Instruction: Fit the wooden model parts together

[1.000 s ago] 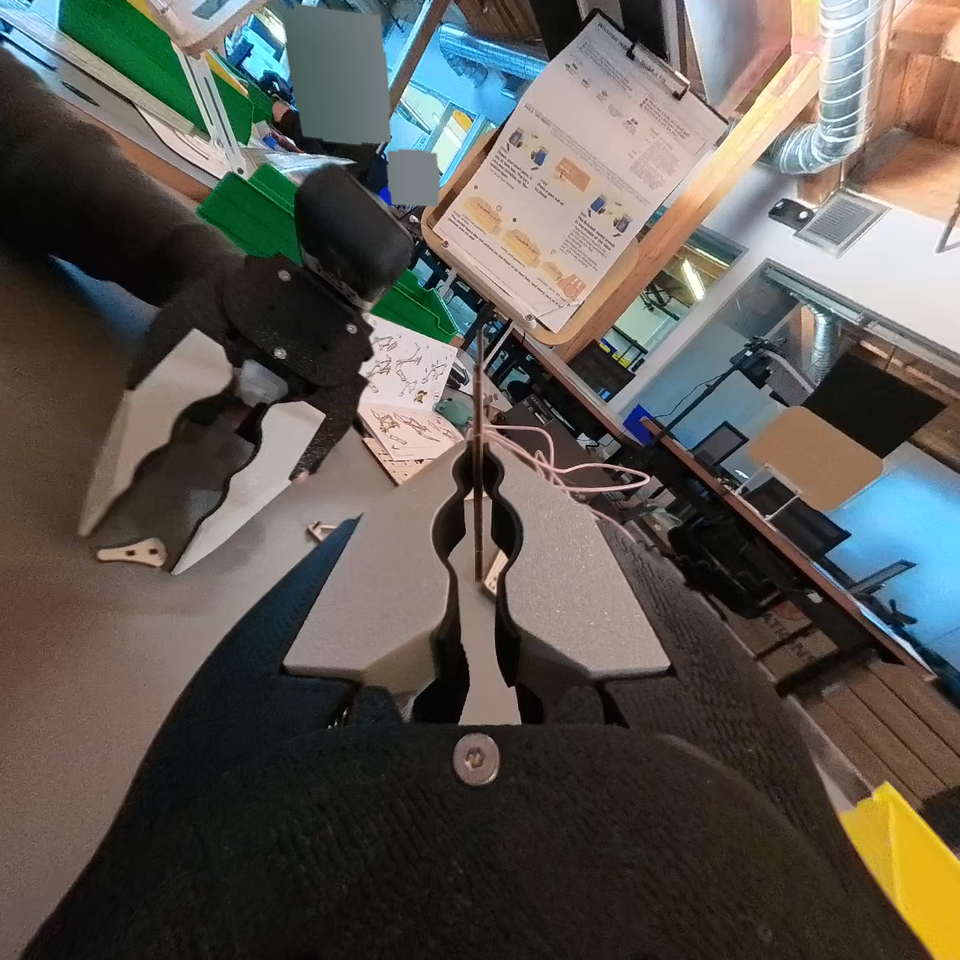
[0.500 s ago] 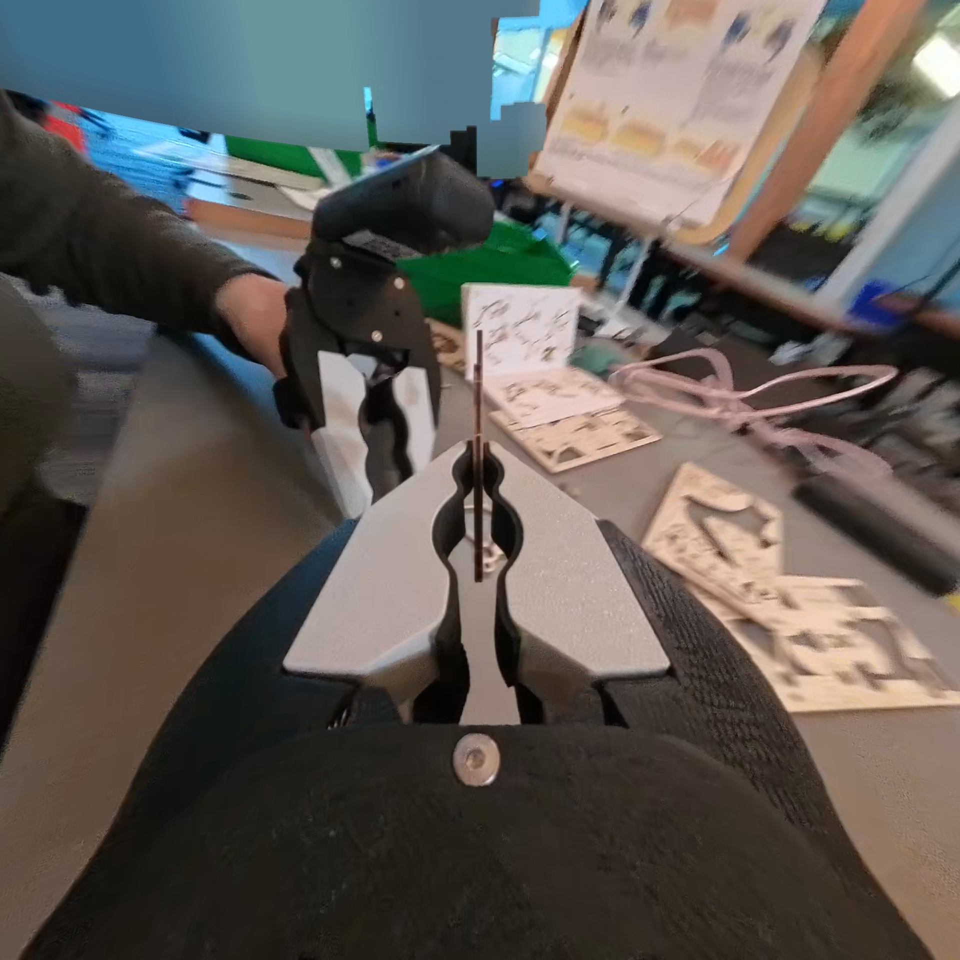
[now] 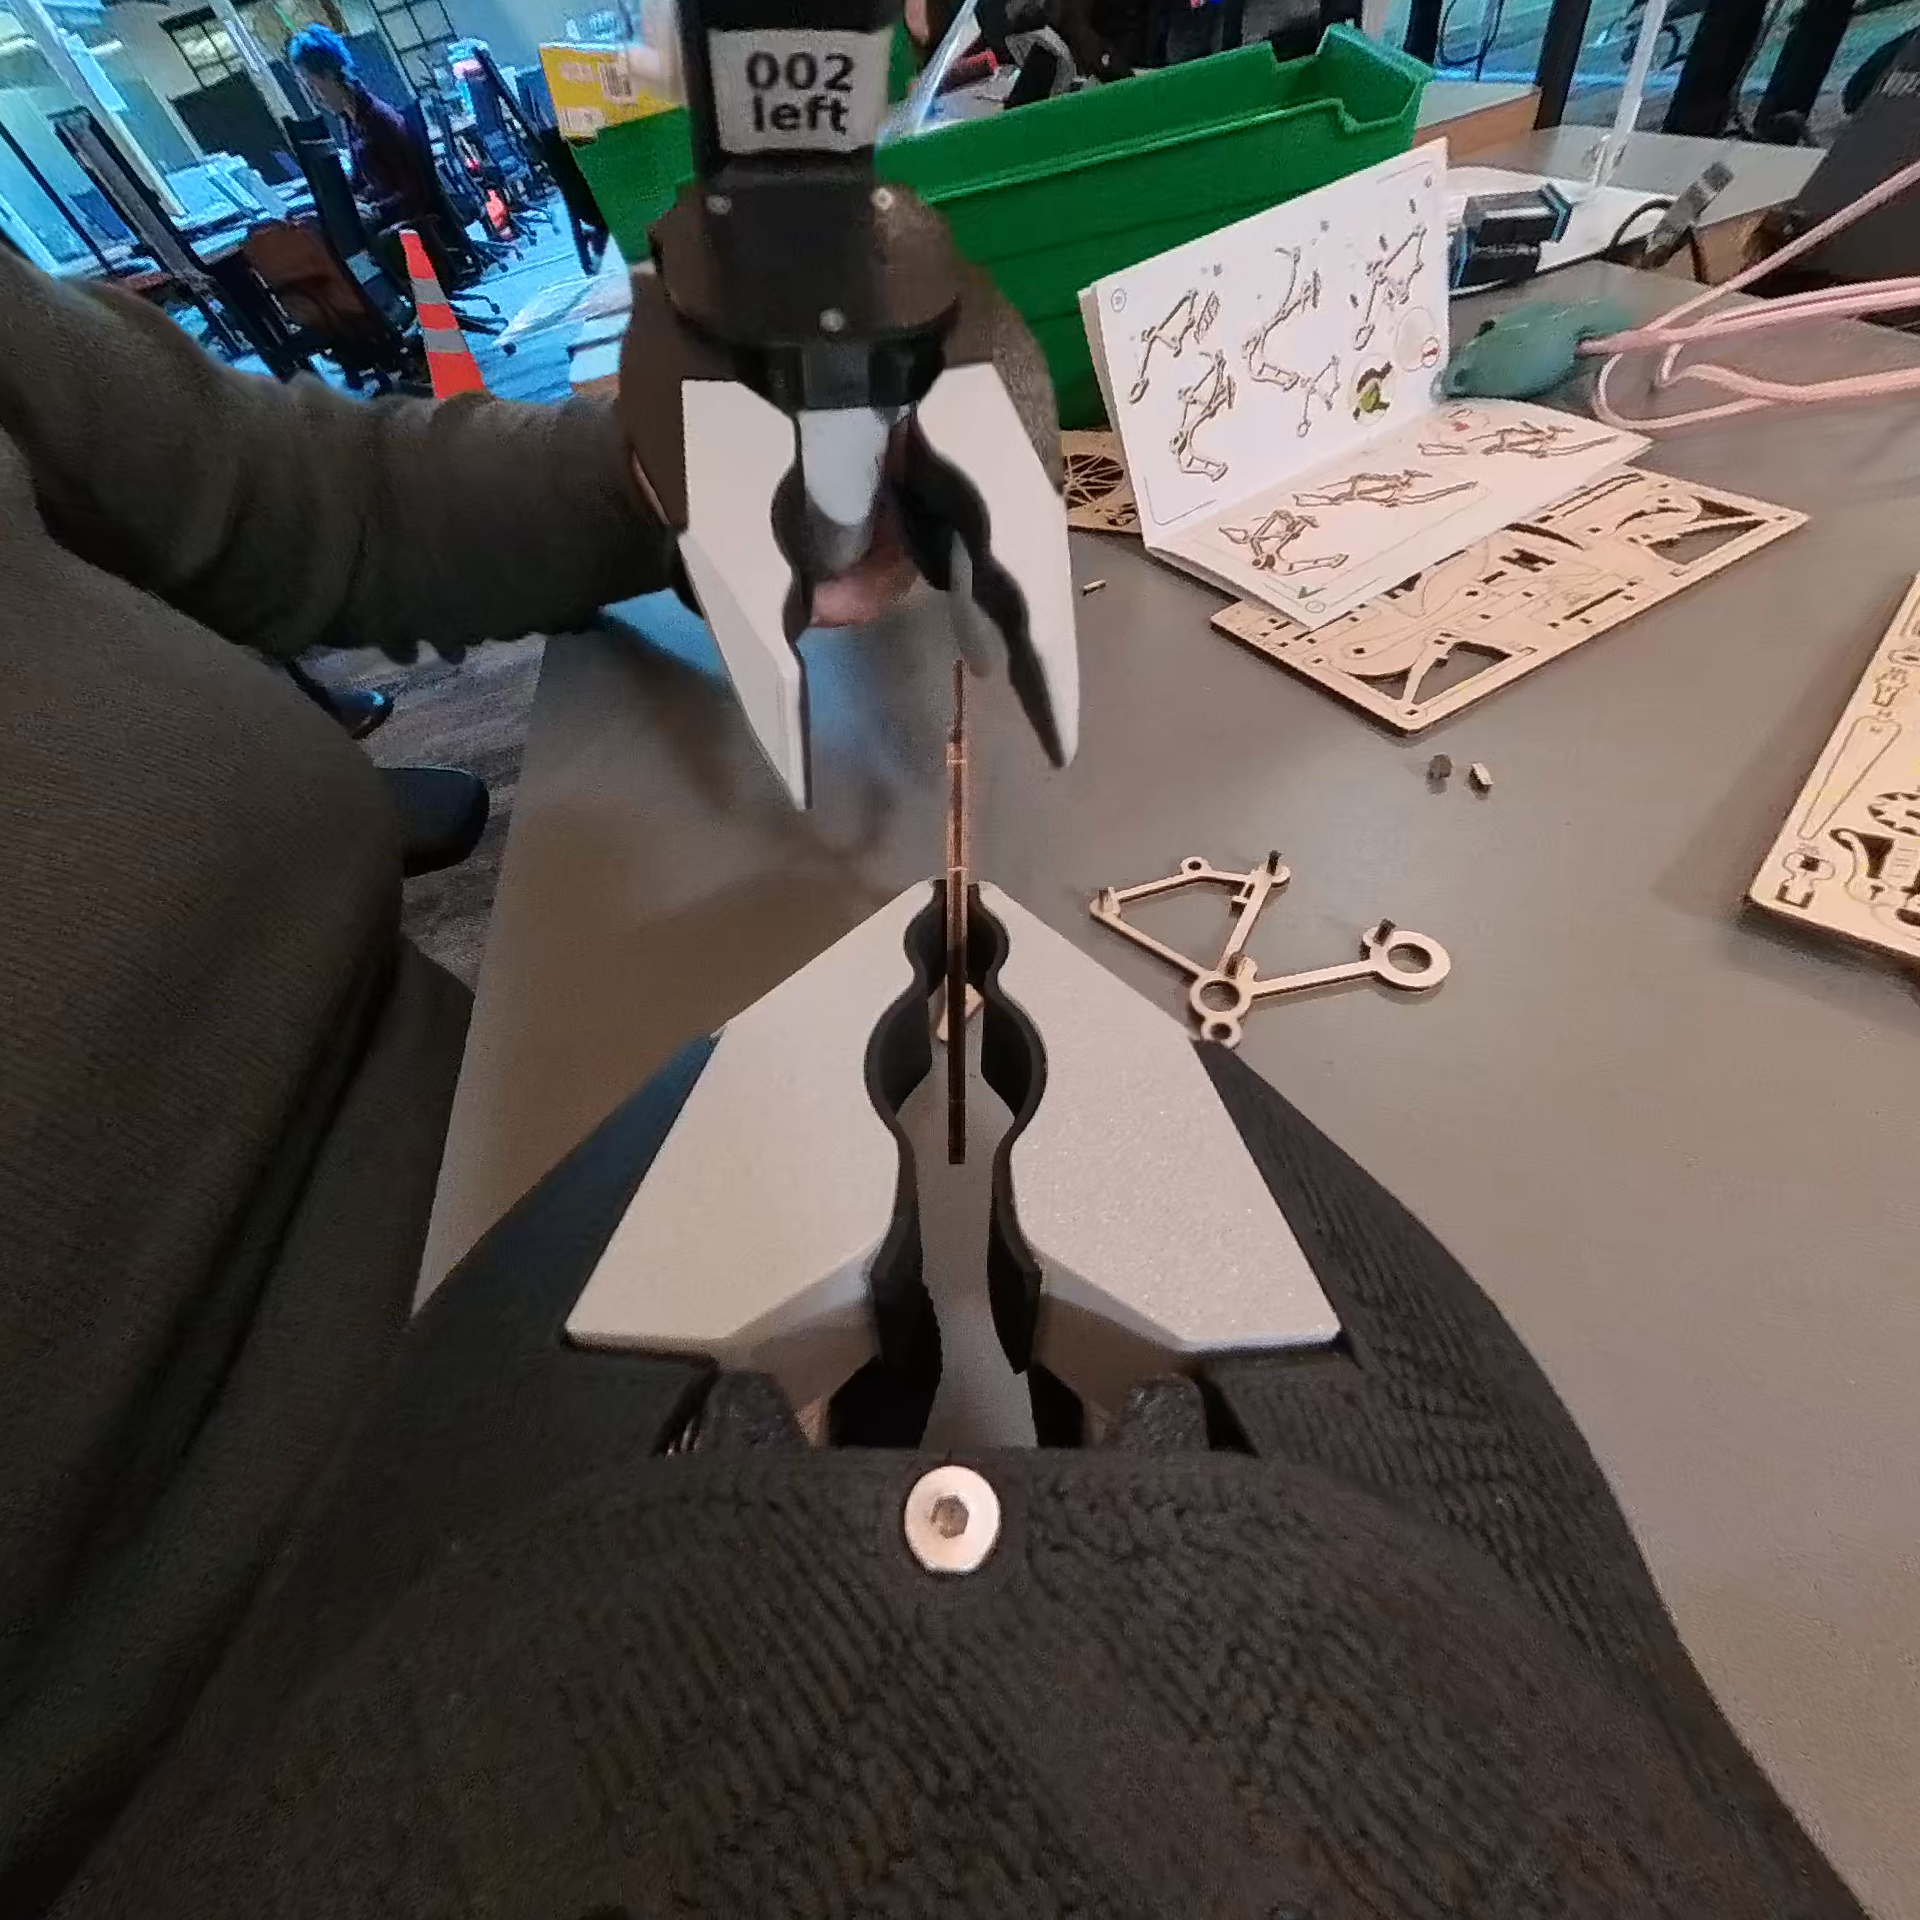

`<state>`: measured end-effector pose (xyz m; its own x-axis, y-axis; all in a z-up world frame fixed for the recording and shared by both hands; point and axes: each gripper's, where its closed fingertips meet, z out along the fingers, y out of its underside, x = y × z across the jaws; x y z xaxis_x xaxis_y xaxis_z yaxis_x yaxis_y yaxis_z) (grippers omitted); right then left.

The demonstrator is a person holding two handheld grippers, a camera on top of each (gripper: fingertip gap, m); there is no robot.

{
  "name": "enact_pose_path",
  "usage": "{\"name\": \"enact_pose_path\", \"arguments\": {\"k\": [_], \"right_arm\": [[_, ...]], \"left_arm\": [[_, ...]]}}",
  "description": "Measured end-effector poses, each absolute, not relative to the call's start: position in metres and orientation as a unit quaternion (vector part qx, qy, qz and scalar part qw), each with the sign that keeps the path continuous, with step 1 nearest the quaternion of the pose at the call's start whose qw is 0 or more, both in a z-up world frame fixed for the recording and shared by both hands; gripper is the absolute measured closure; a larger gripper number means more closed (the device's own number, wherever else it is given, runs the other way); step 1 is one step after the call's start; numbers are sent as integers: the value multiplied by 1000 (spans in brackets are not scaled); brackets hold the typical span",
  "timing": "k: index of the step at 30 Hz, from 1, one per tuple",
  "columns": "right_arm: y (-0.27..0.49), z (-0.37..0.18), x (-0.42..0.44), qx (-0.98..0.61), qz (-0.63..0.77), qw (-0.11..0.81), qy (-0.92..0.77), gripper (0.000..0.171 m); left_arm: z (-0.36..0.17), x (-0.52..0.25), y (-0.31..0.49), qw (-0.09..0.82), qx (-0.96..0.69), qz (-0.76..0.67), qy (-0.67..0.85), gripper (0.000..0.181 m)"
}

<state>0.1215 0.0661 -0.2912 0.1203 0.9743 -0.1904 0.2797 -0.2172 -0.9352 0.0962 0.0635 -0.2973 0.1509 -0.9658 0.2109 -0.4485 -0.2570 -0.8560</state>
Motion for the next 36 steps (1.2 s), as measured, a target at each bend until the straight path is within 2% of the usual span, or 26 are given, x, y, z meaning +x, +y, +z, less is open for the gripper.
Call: {"name": "enact_pose_path", "arguments": {"k": [4, 7, 36], "right_arm": [[65, -292, 123, -651, 434, 393, -484, 171], [62, -296, 123, -661, 426, 390, -480, 171], [54, -312, 128, -741, 334, 409, -415, 171]], "left_arm": [[-316, 100, 55, 262, -665, -382, 585, 159], [-324, 102, 58, 251, -651, -369, 613, 181], [-336, 105, 65, 199, -579, -327, 720, 181]]}}
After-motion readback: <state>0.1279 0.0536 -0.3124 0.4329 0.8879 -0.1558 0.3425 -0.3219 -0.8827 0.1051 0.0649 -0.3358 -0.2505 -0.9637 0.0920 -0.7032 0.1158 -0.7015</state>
